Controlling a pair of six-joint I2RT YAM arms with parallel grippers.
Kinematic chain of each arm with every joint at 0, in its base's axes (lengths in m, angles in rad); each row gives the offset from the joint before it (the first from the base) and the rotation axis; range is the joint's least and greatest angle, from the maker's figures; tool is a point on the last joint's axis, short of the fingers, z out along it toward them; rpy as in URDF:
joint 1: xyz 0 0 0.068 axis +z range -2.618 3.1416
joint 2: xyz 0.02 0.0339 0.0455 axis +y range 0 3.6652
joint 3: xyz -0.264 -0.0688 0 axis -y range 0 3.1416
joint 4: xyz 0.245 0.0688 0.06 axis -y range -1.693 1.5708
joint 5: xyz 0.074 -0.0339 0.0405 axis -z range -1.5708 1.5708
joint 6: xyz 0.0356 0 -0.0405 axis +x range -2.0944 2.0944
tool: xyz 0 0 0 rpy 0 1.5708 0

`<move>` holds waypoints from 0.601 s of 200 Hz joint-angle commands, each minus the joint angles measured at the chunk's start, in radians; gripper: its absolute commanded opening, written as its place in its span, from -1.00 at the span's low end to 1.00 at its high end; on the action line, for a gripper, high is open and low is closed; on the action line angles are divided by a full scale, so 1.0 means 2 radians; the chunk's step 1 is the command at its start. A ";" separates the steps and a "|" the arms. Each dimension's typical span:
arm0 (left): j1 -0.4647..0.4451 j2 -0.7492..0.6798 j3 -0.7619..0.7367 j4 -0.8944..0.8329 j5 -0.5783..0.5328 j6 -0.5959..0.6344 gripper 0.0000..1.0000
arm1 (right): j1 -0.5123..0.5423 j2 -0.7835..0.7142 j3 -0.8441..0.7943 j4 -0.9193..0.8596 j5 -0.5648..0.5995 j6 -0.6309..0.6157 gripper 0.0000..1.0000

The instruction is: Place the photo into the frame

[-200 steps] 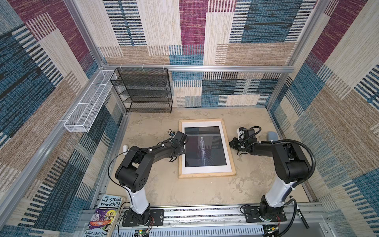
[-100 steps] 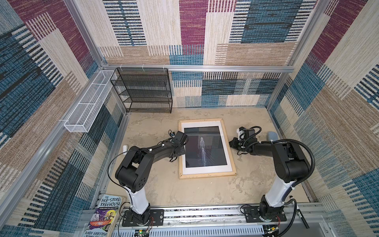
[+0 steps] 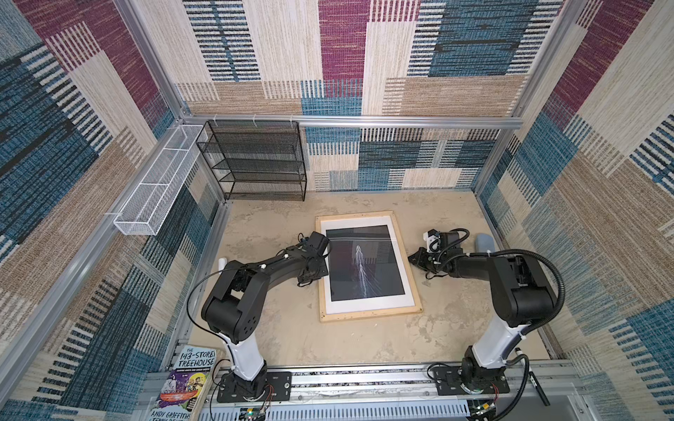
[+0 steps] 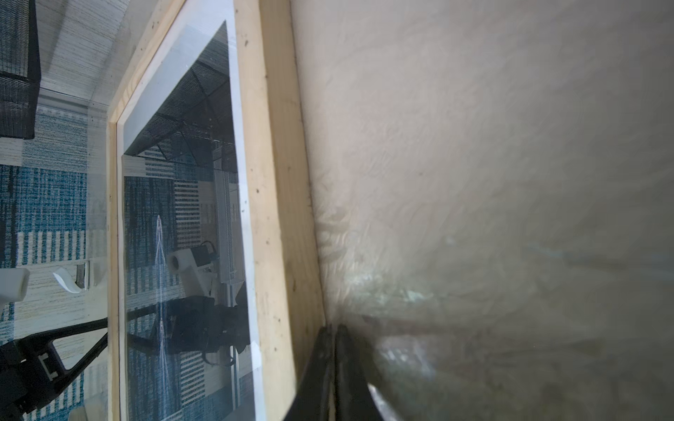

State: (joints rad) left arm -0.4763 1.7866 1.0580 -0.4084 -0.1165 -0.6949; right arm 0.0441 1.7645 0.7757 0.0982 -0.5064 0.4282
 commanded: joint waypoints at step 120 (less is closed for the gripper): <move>0.028 0.015 0.048 -0.066 -0.066 0.060 -1.00 | -0.001 -0.070 -0.067 -0.038 0.014 -0.013 -0.81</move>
State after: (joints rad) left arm -0.4316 1.8328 1.1427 -0.4950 -0.1864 -0.6121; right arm 0.0437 1.6390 0.6559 0.0525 -0.4797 0.4133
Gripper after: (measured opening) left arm 0.055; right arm 0.095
